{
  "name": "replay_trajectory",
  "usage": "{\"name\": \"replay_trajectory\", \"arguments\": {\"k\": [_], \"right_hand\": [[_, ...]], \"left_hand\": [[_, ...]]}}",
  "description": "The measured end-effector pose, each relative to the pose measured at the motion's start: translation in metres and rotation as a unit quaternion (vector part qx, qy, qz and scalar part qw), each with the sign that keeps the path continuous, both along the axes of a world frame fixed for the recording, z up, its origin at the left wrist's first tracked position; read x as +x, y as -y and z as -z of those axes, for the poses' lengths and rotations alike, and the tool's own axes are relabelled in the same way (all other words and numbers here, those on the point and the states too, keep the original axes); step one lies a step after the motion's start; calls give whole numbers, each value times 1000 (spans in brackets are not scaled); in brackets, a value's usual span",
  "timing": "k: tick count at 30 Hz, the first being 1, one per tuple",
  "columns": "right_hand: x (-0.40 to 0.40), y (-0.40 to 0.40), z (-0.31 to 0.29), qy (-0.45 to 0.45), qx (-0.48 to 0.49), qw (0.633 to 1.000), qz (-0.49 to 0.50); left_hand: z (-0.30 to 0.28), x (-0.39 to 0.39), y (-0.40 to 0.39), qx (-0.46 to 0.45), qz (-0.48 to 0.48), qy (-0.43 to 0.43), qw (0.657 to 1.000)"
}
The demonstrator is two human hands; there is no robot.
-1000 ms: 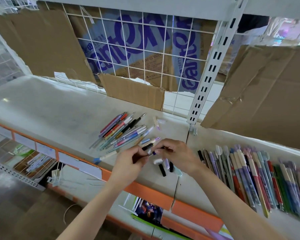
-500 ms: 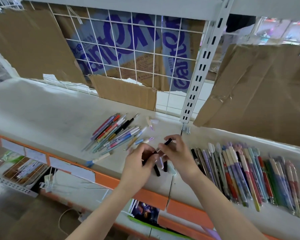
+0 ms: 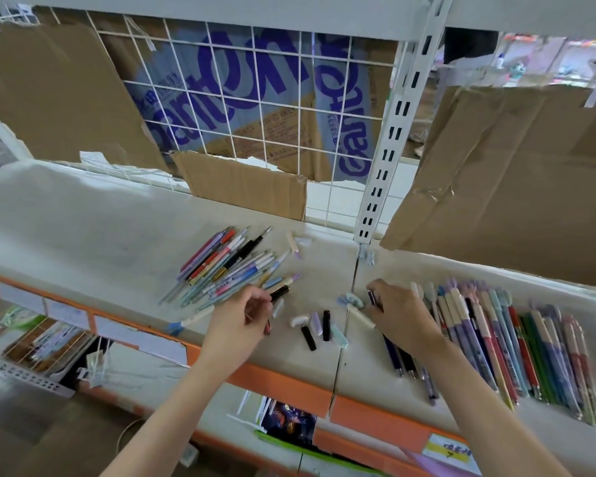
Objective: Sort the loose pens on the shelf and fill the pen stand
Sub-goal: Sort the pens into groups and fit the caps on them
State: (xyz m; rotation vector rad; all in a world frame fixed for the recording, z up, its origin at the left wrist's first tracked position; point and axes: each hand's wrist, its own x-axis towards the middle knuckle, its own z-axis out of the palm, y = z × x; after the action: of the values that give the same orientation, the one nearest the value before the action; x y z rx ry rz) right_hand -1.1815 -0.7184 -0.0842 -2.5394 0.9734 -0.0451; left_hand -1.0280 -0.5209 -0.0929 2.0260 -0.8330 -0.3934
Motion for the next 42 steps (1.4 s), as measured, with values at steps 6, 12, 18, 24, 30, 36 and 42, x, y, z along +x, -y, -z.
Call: {"name": "replay_trajectory", "arguments": {"k": [6, 12, 18, 24, 30, 36, 42], "right_hand": [[-7, -3, 0, -72, -48, 996, -1], [-6, -7, -1, 6, -58, 998, -7], [6, -16, 4, 13, -59, 998, -30], [5, -16, 10, -3, -16, 998, -56], [5, -14, 6, 59, 79, 995, -23], [10, -19, -8, 241, 273, 929, 58], [18, -29, -27, 453, 426, 779, 83]], "left_hand": [[-1, 1, -6, 24, -12, 51, 998], [9, 32, -13, 54, -71, 132, 987], [19, 72, 7, 92, -73, 203, 972], [18, 73, 18, 154, -43, 264, 951], [14, 75, 17, 238, -8, 254, 937], [-1, 51, 9, 108, -2, 238, 965], [-13, 9, 2, 17, 81, 40, 996]]}}
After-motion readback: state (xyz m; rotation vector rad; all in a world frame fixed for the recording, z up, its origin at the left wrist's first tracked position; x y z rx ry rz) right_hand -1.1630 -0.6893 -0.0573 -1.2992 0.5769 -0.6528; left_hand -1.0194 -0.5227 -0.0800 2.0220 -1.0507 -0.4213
